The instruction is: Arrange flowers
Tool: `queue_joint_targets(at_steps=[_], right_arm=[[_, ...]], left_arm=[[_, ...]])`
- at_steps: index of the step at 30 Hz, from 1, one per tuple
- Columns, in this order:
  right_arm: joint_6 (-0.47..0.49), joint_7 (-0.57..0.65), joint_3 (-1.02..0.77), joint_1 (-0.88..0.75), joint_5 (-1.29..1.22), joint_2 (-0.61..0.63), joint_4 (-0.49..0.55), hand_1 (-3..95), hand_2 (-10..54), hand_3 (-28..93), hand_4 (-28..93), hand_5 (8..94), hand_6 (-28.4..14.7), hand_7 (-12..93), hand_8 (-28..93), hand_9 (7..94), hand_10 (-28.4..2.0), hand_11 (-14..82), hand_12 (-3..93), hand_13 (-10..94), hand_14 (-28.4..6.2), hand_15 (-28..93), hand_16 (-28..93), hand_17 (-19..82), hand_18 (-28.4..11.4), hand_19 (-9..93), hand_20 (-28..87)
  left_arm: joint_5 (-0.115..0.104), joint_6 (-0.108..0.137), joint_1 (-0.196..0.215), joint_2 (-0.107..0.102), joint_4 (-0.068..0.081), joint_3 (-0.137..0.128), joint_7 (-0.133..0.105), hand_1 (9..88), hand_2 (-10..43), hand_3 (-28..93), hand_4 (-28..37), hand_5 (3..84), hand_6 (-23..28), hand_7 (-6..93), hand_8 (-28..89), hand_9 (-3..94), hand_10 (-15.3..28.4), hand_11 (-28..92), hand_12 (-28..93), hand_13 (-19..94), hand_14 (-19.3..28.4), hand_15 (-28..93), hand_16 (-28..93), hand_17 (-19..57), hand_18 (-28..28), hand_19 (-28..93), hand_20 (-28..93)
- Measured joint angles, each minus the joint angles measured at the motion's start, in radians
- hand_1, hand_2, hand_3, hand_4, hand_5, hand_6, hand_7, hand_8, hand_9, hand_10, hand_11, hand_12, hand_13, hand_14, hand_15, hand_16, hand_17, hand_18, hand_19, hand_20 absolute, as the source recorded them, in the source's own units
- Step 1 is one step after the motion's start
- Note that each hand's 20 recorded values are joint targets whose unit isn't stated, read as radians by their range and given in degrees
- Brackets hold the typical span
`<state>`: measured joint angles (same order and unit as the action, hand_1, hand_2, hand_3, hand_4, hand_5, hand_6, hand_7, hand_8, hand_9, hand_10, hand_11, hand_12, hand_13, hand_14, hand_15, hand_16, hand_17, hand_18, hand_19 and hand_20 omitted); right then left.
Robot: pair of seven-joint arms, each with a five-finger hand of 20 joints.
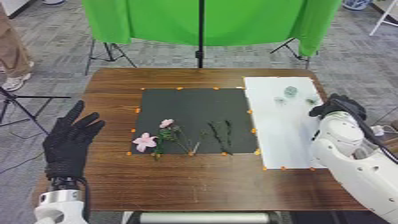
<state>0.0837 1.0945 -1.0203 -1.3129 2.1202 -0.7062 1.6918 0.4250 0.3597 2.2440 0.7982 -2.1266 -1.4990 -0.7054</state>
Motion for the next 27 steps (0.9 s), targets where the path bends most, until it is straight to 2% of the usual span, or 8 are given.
queue_joint_targets(at_steps=[4,7,9,12,15,19,22,27], right_arm=[[-0.003,0.009,0.042,0.025,-0.045,-0.003,-0.06,43.1,-9.5,74,-28,63.1,1.6,13,-12,74.1,-16.7,21.5,14.1,68,-10.7,66,11,32,-26.4,93,48],[-0.021,0.005,0.047,0.036,-0.049,-0.004,-0.074,52.0,-9.5,65,-28,73.3,2.1,14,-3,81.0,-12.5,18.6,17.8,74,-7.7,62,13,34,-25.1,93,47],[-0.062,-0.002,0.071,0.05,-0.025,0.001,-0.084,56.8,-9.5,61,-28,80.4,2.8,14,0,87.5,-9.4,13.3,23.7,78,-5.9,60,16,36,-24.2,93,47],[-0.18,-0.014,0.164,0.073,0.049,0.017,-0.111,61.7,-9.5,57,-28,87.4,3.3,13,1,93.4,-6.8,17.5,25.3,84,-3.4,58,18,39,-22.4,93,48],[-0.271,-0.026,0.226,0.079,0.111,0.025,-0.126,63.0,-9.5,57,-28,88.9,2.5,13,1,93.7,-6.4,21.4,24.4,86,-2.9,58,19,40,-21.6,93,48],[-0.29,-0.045,0.22,0.065,0.134,0.026,-0.118,61.8,-9.5,61,-28,89.8,1.6,14,2,93.7,-6.5,23.1,24.2,87,-2.8,58,20,41,-21.8,93,49],[-0.307,-0.068,0.195,0.042,0.149,0.031,-0.076,60.6,-9.5,63,-28,89.9,1.1,14,3,93.7,-6.7,23.8,24.2,87,-3.0,58,20,41,-22.0,93,49],[-0.355,-0.175,0.182,0.019,0.176,0.047,0.07,59.2,-9.5,66,-28,89.9,0.8,14,3,93.7,-7.0,23.9,24.5,86,-3.5,59,21,40,-22.0,93,49]], left_arm=[[0.02,-0.005,0.0,0.022,0.001,-0.019,0.031,17.9,9.3,74,-28.3,35.2,7.9,9.6,-7,35.2,19.6,30,15,24,25.9,62,-8,-7.4,22.5,48,37],[0.034,-0.009,-0.003,0.039,0.002,-0.025,0.048,18.0,9.3,74,-28.3,35.3,7.9,9.6,-7,35.2,19.5,30,15,24,25.9,62,-8,-7.4,22.5,48,37],[0.033,-0.009,-0.007,0.041,0.004,-0.02,0.044,18.0,9.3,74,-28.3,35.2,7.9,9.6,-7,35.2,19.5,30,15,24,25.9,62,-8,-7.4,22.5,48,37],[0.021,-0.007,-0.011,0.029,0.006,-0.001,0.021,18.0,9.3,74,-28.3,35.2,7.9,9.6,-7,35.2,19.5,30,15,24,26.0,62,-8,-7.4,22.5,48,37],[0.007,-0.006,-0.013,0.013,0.008,0.013,-0.002,18.0,9.3,74,-28.3,35.2,7.9,9.7,-7,35.2,19.5,31,15,24,25.9,62,-8,-7.4,22.5,48,37],[-0.006,-0.005,-0.014,0.0,0.011,0.019,-0.014,18.0,9.2,74,-28.3,35.2,7.9,9.6,-7,35.2,19.5,30,15,24,25.9,62,-8,-7.4,22.5,48,37],[-0.004,-0.005,-0.013,0.003,0.011,0.013,-0.011,18.0,9.2,74,-28.3,35.2,7.9,9.8,-7,35.1,19.5,30,15,24,25.9,62,-8,-7.4,22.6,48,37],[0.003,-0.005,-0.001,0.021,0.011,-0.019,0.001,17.8,9.1,74,-28.3,36.2,8.4,9.7,-7,36.2,20.2,31,16,26,26.3,63,-8,-6.7,23.1,50,38]])
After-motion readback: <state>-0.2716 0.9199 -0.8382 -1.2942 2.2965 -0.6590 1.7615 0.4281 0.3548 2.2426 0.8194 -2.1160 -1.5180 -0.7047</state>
